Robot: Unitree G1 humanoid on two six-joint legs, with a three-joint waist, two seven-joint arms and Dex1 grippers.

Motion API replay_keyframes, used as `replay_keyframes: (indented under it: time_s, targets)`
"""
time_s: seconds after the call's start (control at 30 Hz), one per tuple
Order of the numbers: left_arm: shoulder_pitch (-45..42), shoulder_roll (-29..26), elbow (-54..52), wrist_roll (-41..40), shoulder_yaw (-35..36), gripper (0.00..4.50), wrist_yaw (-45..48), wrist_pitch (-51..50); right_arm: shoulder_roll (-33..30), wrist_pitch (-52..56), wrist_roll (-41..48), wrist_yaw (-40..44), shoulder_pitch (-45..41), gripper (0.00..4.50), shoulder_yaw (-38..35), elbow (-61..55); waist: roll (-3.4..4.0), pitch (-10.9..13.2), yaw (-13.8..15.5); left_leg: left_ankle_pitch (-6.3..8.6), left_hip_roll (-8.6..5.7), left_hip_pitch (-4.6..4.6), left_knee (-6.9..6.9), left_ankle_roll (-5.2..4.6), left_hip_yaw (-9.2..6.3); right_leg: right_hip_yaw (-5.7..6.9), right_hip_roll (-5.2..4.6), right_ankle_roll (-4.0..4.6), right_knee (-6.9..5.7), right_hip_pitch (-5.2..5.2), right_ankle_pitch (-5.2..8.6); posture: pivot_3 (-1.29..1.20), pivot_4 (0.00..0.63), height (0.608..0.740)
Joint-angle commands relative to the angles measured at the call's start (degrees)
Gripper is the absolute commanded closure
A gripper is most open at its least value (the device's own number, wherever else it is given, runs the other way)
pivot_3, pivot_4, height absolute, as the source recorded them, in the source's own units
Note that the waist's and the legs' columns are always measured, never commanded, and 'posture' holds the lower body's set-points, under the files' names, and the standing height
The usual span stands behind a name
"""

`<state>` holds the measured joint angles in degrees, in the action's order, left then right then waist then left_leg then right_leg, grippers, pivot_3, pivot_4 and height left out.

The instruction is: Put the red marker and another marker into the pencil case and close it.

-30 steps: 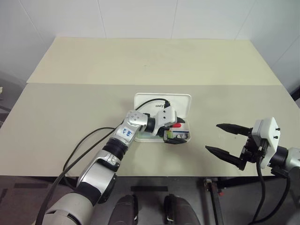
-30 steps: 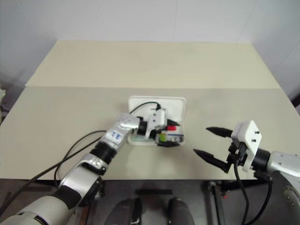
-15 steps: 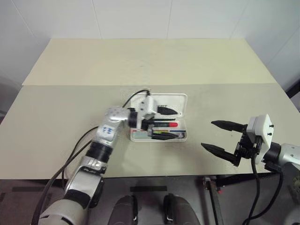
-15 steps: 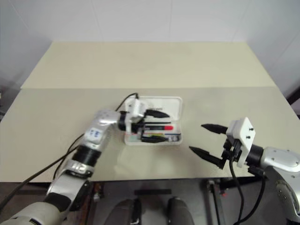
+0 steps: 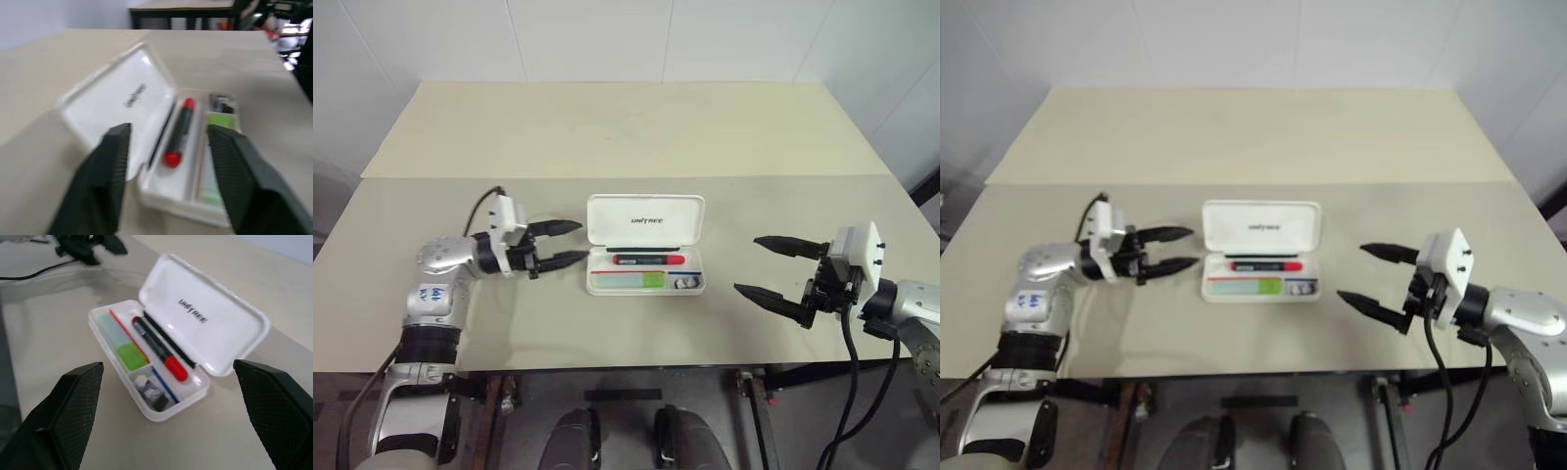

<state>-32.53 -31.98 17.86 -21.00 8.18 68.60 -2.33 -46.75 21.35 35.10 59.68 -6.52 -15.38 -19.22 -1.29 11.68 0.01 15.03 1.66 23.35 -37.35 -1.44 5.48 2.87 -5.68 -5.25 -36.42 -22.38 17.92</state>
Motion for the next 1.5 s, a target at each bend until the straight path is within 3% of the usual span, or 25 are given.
replay_keyframes:
  time_s: [0.03,0.13,0.47,0.73,1.03,1.37,1.5]
  targets:
    - [0.2,-0.3,0.1,-0.6,1.7,3.44,-2.1,2.3,-1.0,-1.1,-0.7,1.7,-2.7,0.00,1.0,1.4,0.00,0.0,-0.1,0.00,0.00,0.00,-0.01,0.00,0.01,0.01,0.00,0.00,0.00,0.01,0.00,0.00,0.150,0.740]
    - [-0.1,0.0,1.0,-0.2,1.6,4.48,-3.5,3.1,-0.7,-1.5,-1.4,2.4,-4.7,0.00,2.1,3.0,0.00,0.0,-0.1,0.00,0.01,0.00,0.01,0.00,0.01,0.00,0.00,0.00,0.00,-0.01,0.00,0.00,0.150,0.740]
    - [-7.3,5.1,10.6,3.8,2.1,4.48,-17.2,9.5,-0.9,-1.4,-2.5,3.0,-5.6,0.00,2.6,3.6,-0.01,0.0,0.2,0.01,-0.02,0.04,-0.02,-0.02,0.05,0.13,-0.01,-0.03,0.00,-0.04,-0.02,0.00,0.150,0.740]
    - [-12.6,8.6,20.0,9.2,-2.1,4.48,-22.8,11.1,-0.8,-1.2,-2.5,2.7,-4.9,0.00,2.0,2.8,-0.01,0.0,0.0,0.01,-0.01,0.03,0.01,-0.02,0.18,0.17,0.07,-0.05,0.00,-0.08,-0.03,0.00,0.150,0.740]
    - [-15.8,11.5,22.5,7.7,-3.8,4.48,-16.8,13.4,-0.6,-1.0,-2.3,1.9,-3.7,0.00,1.6,1.5,-0.02,0.0,0.1,0.00,-0.01,0.03,0.02,-0.01,0.19,0.17,0.07,-0.06,0.00,-0.10,-0.03,0.00,0.150,0.740]
    - [-13.0,6.6,18.1,7.0,-6.8,4.48,0.2,17.9,0.4,-0.9,-2.2,0.7,-2.1,0.00,2.2,0.3,-0.01,0.0,0.0,0.00,0.01,0.02,0.02,0.00,0.21,0.16,0.08,-0.06,0.01,-0.10,-0.03,0.00,0.150,0.740]
    - [-12.7,5.9,16.1,7.8,-9.2,4.48,2.9,16.4,0.6,-0.9,-2.1,0.3,-2.1,0.00,2.4,0.2,-0.01,0.0,0.1,0.01,0.00,0.02,0.01,-0.01,0.21,0.14,0.06,-0.06,0.01,-0.09,-0.03,0.00,0.150,0.740]
